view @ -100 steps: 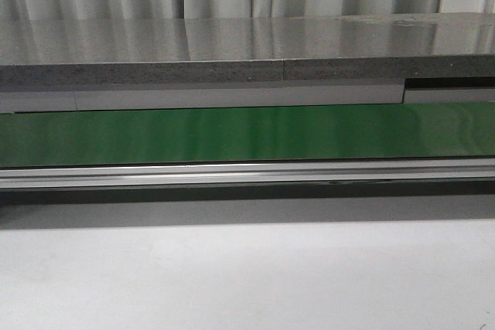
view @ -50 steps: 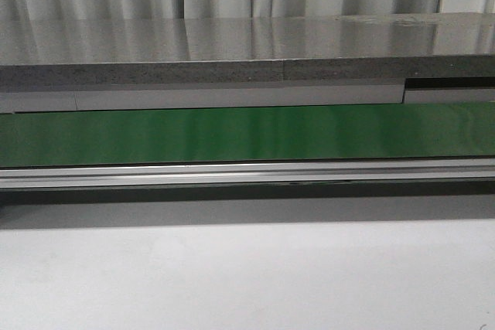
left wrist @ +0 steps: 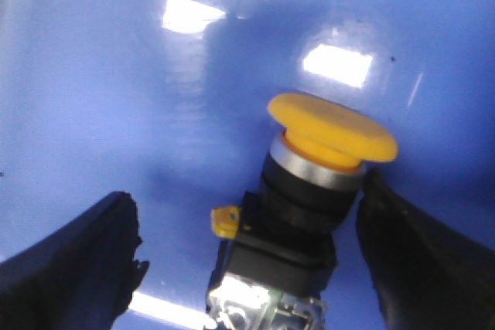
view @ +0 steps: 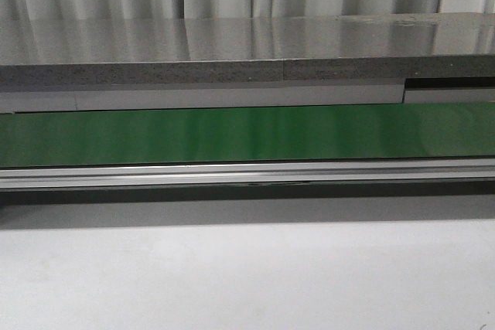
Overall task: Move button from left to right
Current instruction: 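Lift the button and lower it onto the green conveyor belt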
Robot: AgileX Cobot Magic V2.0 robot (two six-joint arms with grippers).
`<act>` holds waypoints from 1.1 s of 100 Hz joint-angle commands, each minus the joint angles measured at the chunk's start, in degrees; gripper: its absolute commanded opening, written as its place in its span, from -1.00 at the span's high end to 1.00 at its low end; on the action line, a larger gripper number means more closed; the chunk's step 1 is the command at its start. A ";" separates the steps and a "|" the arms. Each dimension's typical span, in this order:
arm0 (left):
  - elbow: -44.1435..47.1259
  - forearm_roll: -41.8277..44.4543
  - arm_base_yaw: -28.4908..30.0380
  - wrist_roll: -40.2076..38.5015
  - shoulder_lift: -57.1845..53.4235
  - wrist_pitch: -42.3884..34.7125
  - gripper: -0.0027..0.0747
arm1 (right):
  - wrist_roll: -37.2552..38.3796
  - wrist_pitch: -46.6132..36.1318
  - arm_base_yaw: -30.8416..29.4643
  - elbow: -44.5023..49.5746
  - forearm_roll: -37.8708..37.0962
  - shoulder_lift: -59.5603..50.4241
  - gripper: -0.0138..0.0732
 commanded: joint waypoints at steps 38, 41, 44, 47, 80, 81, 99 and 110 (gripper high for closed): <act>-1.25 0.37 0.13 0.07 -1.46 -2.17 0.68 | -0.13 -4.94 -0.14 -0.94 -0.24 -1.01 0.84; -1.25 0.37 0.13 0.07 -1.46 -2.17 0.76 | -0.13 -4.94 -0.14 -0.94 -0.24 -1.01 0.84; -1.25 0.37 0.13 0.07 -1.46 -2.04 0.83 | -0.13 -4.94 -0.14 -0.94 -0.24 -1.01 0.84; -1.25 0.37 0.13 0.07 -1.71 -1.94 0.88 | -0.13 -4.94 -0.14 -0.94 -0.24 -1.01 0.84; -6.61 0.52 0.00 0.07 -7.42 1.84 0.98 | -0.13 -4.94 -0.14 -0.94 -0.24 -1.01 0.84; -7.02 0.30 0.00 0.16 -7.67 2.27 0.98 | -0.13 -4.94 -0.14 -0.94 -0.24 -1.01 0.84; -10.58 -3.19 -1.96 2.94 -10.22 5.85 0.98 | -0.13 -4.94 -0.14 -0.94 -0.24 -1.01 0.84; -11.41 -4.71 -4.37 4.27 -10.38 7.34 0.98 | -0.13 -4.94 -0.14 -0.94 -0.24 -1.01 0.84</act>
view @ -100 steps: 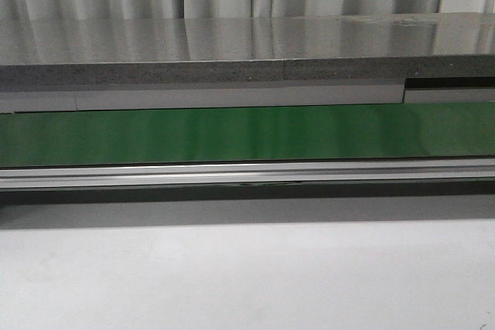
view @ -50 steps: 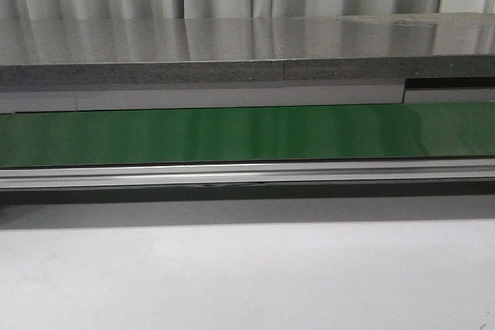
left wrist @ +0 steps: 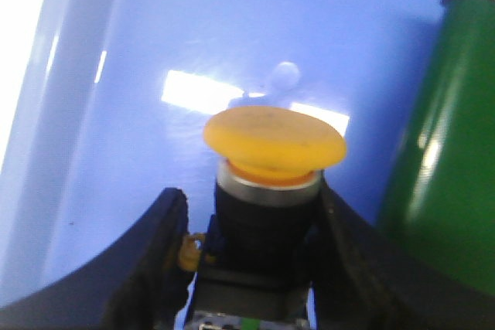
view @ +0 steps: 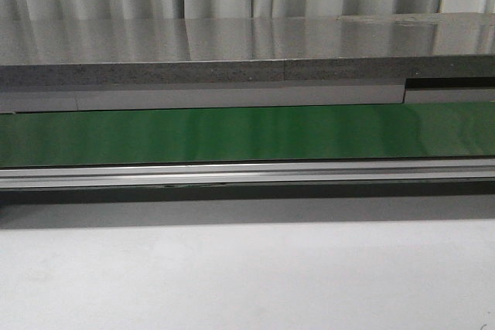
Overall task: Move button from left to right
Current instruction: 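Lift the button and lower it onto the green conveyor belt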
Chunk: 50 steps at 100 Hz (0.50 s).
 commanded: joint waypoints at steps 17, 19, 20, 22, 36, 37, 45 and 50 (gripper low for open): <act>-2.11 -2.02 -6.13 0.94 -2.77 0.47 0.98 | -0.13 -4.94 -0.14 -0.94 -0.24 -1.01 0.84; -2.11 -2.02 -6.43 0.94 -2.67 0.36 0.98 | -0.13 -4.94 -0.14 -0.94 -0.24 -1.01 0.84; -2.11 -2.02 -6.71 0.94 -2.70 0.36 0.98 | -0.13 -4.94 -0.14 -0.94 -0.24 -1.01 0.84; -2.11 -2.02 -7.10 0.94 -2.70 0.23 0.98 | -0.13 -4.94 -0.14 -0.94 -0.24 -1.01 0.84; -2.11 -1.66 -9.14 0.94 -2.41 0.10 0.98 | -0.13 -4.94 -0.14 -0.94 -0.24 -1.01 0.84; -2.11 -1.66 -9.11 0.94 -2.41 0.10 0.98 | -0.13 -4.94 -0.14 -0.94 -0.24 -1.01 0.84; -2.11 -1.66 -9.88 1.69 -1.73 0.58 0.98 | -0.13 -4.94 -0.14 -0.94 -0.24 -1.01 0.84; -2.11 -2.02 -10.06 2.51 -1.24 0.84 0.98 | -0.13 -4.94 -0.14 -0.94 -0.24 -1.01 0.84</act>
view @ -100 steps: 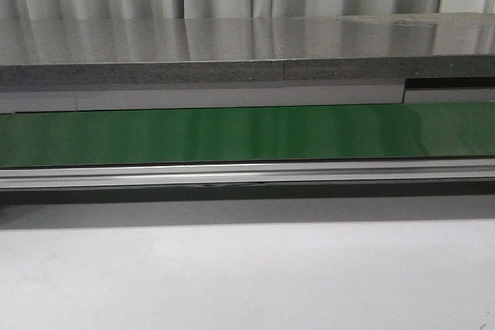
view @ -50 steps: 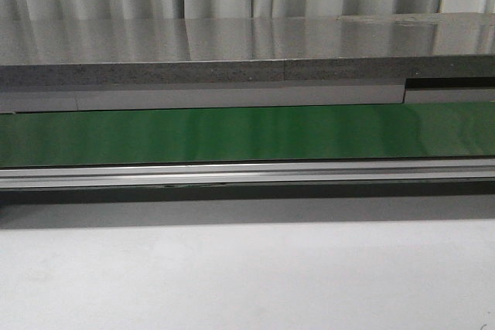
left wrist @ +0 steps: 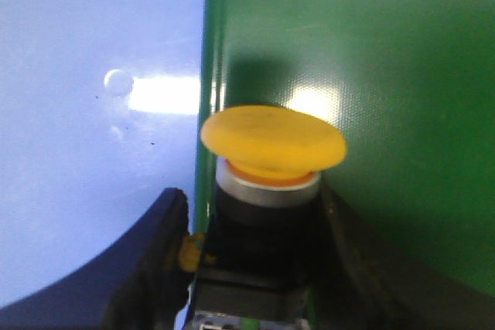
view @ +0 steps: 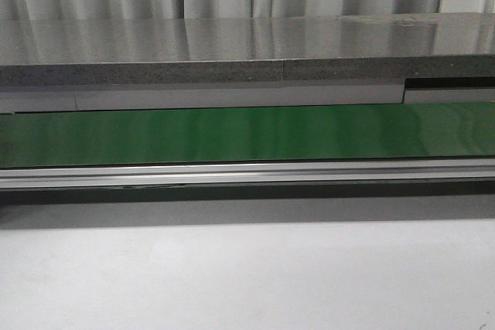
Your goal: Move button from left to right
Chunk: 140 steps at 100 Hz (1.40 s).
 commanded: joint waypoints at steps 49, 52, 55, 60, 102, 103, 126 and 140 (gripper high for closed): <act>-2.01 -1.95 -1.32 2.02 -0.62 0.29 -0.73 | -0.13 -4.94 -0.14 -0.94 -0.24 -1.01 0.84; -2.01 -1.95 -1.32 2.02 -0.74 0.41 -0.77 | -0.13 -4.94 -0.14 -0.94 -0.24 -1.01 0.84; -2.01 -1.95 -1.32 2.02 -0.87 0.41 -0.78 | -0.13 -4.94 -0.14 -0.94 -0.24 -1.01 0.84; -2.01 -2.12 -1.32 2.02 -1.25 0.63 -0.77 | -0.13 -4.94 -0.14 -0.94 -0.24 -1.01 0.84; -1.89 -4.54 -3.25 2.13 -14.69 -1.43 -0.77 | -0.13 -4.94 -0.14 -0.94 -0.24 -1.01 0.84; -1.89 -4.54 -3.27 2.13 -14.69 -1.44 -0.77 | -0.13 -4.94 -0.14 -0.94 -0.24 -1.01 0.84; 2.21 -4.54 -6.72 2.13 -26.16 -8.53 -0.77 | -0.13 -4.94 -0.14 -0.94 -0.24 -1.01 0.84; 9.22 -4.54 -7.97 2.13 -34.51 -14.87 -0.77 | -0.13 -4.94 -0.14 -0.94 -0.24 -1.01 0.84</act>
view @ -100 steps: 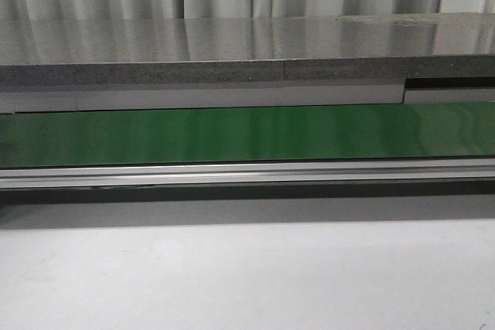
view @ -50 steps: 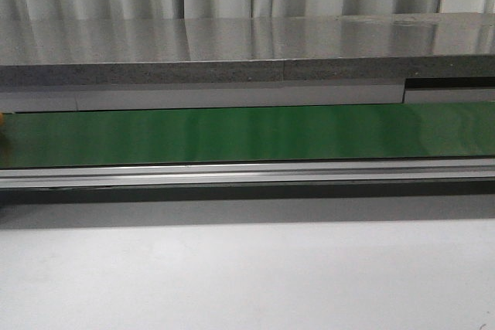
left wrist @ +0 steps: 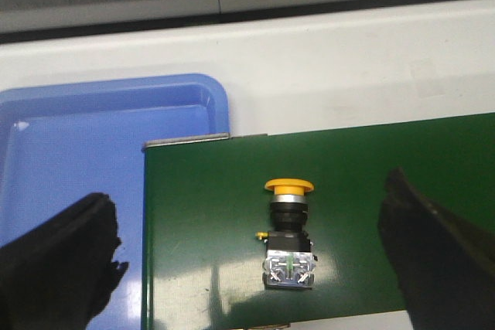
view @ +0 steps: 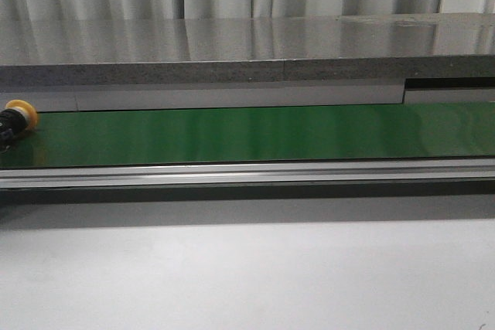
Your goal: Move button from left to right
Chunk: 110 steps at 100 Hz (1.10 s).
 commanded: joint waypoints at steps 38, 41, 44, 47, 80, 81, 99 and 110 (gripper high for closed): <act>27.19 -1.72 -0.90 -0.21 -30.37 -25.98 -0.77 | -0.13 -4.94 -0.14 -0.94 -0.24 -1.01 0.84; 29.47 -1.72 -0.90 -0.21 -32.09 -26.82 -0.77 | -0.13 -4.94 -0.14 -0.94 -0.24 -1.01 0.84; 31.28 -1.72 -0.90 -0.21 -34.17 -27.70 -0.77 | -0.13 -4.94 -0.14 -0.94 -0.24 -1.01 0.84; 33.06 -1.72 -0.90 -0.21 -35.78 -28.52 -0.77 | -0.13 -4.94 -0.14 -0.94 -0.24 -1.01 0.84; 50.88 -1.80 -0.90 -0.21 -50.39 -38.87 -0.77 | -0.13 -4.94 -0.14 -0.94 -0.24 -1.01 0.84; 51.16 -1.80 -0.90 -0.21 -50.58 -39.05 -0.77 | -0.13 -4.94 -0.14 -0.94 -0.24 -1.01 0.84; 55.18 -1.80 -0.90 -0.21 -53.43 -40.45 -0.77 | -0.13 -4.94 -0.14 -0.94 -0.24 -1.01 0.84; 55.16 -1.80 -0.90 -0.21 -53.33 -40.34 -0.77 | -0.13 -4.94 -0.14 -0.94 -0.24 -1.01 0.84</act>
